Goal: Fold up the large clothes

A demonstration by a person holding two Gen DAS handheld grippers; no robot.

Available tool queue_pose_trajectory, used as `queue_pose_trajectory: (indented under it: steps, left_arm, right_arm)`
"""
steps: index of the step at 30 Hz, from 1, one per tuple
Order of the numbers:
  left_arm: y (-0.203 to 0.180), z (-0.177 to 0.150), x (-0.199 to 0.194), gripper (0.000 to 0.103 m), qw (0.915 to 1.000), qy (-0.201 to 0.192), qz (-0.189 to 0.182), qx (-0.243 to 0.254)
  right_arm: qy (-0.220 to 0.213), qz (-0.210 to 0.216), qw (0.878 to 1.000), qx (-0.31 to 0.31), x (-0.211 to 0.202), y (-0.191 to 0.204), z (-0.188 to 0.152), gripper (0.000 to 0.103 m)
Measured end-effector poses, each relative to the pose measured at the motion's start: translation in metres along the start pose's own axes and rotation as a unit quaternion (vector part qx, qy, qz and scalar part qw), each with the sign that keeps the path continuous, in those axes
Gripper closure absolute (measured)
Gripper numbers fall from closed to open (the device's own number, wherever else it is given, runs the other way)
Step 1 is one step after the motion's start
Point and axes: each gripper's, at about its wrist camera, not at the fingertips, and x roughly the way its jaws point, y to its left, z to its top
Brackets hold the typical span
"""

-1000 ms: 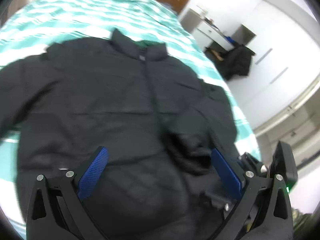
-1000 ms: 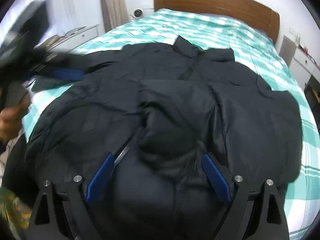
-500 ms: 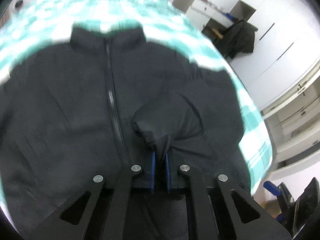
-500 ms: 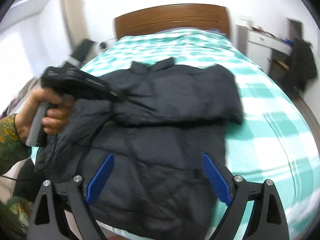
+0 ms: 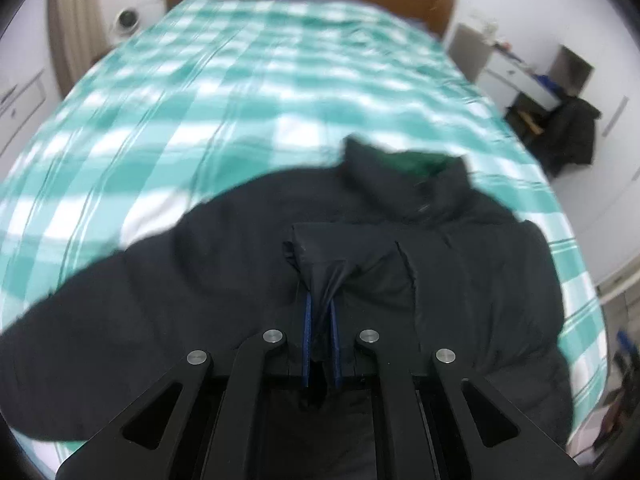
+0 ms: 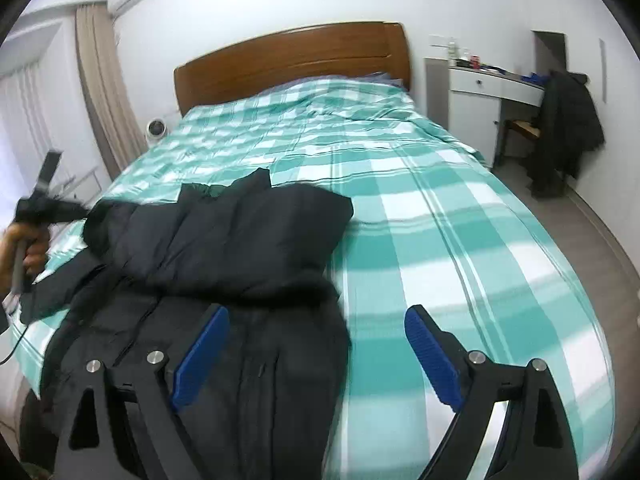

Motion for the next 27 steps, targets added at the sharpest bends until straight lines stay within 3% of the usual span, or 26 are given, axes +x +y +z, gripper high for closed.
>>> queue_pose_trajectory:
  steps: [4,9,14,22,24,27]
  left_arm:
    - [0.024,-0.022,0.017,0.097,0.9995,0.026,0.004,-0.015]
    - [0.022,-0.030,0.024,0.096,0.9996,0.025,0.009,-0.007]
    - [0.026,-0.037,0.046,0.094,0.9991,0.037,0.022,0.001]
    - [0.025,-0.045,0.059,0.091,0.9986,0.038,0.034,0.011]
    - [0.025,-0.044,0.053,0.091,0.9986,0.038,0.035,0.012]
    - [0.026,-0.045,0.036,0.091,0.9991,0.030,0.026,0.017]
  right_arm:
    - [0.018,0.047,0.998,-0.038,0.066,0.023,0.041,0.011]
    - [0.058,0.078,0.994,-0.053,0.150,0.053,0.073,0.011]
    - [0.173,0.047,0.983,-0.041,0.232,0.057,0.043,0.011]
    - [0.178,0.039,0.983,-0.033,0.238,0.060,0.034,0.010]
    - [0.176,0.034,0.983,-0.036,0.223,0.065,0.038,0.010]
    - [0.156,0.059,0.985,-0.052,0.186,0.077,0.039,0.010]
